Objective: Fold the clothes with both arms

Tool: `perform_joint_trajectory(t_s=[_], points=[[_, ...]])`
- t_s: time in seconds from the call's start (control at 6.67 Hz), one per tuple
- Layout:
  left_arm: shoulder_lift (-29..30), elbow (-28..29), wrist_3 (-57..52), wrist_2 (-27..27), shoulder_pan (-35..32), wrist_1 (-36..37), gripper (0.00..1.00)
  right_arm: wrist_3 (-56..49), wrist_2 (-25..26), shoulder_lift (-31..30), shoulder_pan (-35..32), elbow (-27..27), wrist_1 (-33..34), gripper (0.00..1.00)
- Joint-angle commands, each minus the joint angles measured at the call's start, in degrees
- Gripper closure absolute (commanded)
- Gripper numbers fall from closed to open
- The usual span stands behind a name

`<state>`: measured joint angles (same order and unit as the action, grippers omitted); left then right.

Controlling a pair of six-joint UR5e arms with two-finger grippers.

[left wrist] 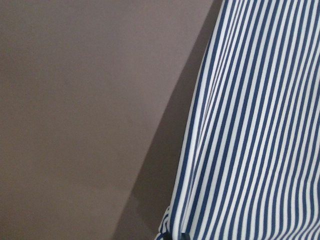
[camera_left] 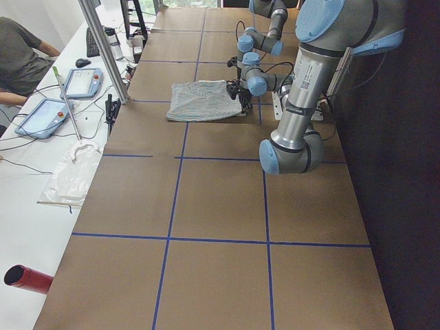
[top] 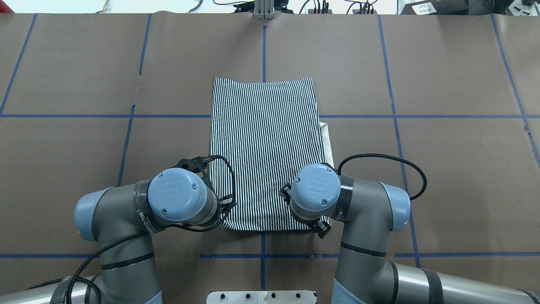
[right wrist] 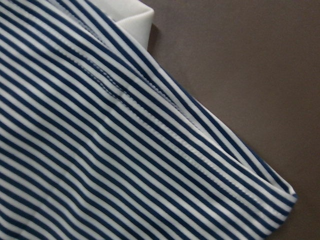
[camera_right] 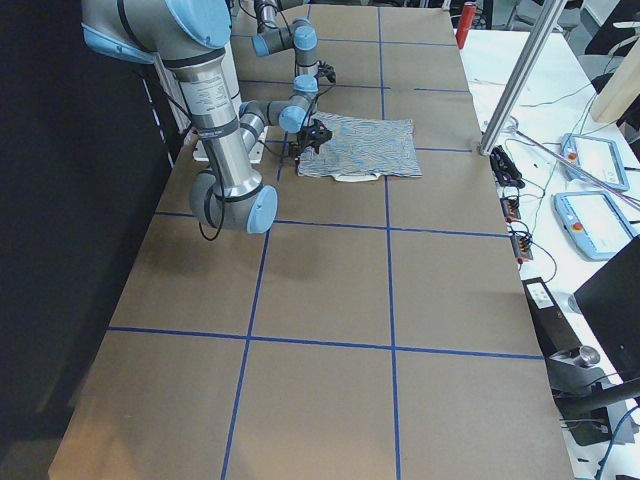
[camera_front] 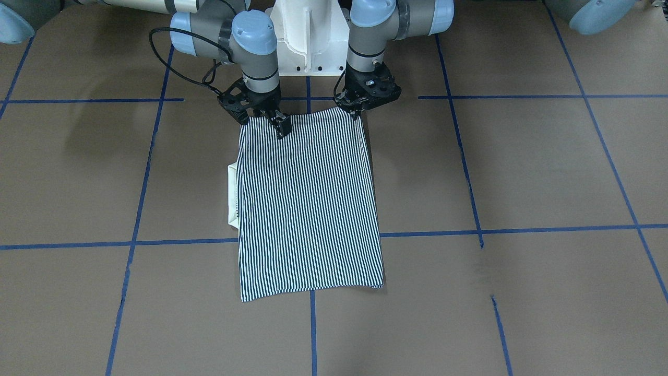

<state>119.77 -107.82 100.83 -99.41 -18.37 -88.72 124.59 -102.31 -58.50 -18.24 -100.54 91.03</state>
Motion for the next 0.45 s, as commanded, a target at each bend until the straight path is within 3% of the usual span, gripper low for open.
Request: perform_joint_trajectory(t_s=[0.0,0.3], points=[[-0.06,-0.03,0.06,0.00,0.00,0.13,1.00,-0.05,0.09,0.23,0.05,0.17,0.20,0.00],[-0.06,0.06,0.06,0.00,0.00,0.13,1.00,-0.75,0.27,0.41,-0.30,0.35,0.20,0.00]])
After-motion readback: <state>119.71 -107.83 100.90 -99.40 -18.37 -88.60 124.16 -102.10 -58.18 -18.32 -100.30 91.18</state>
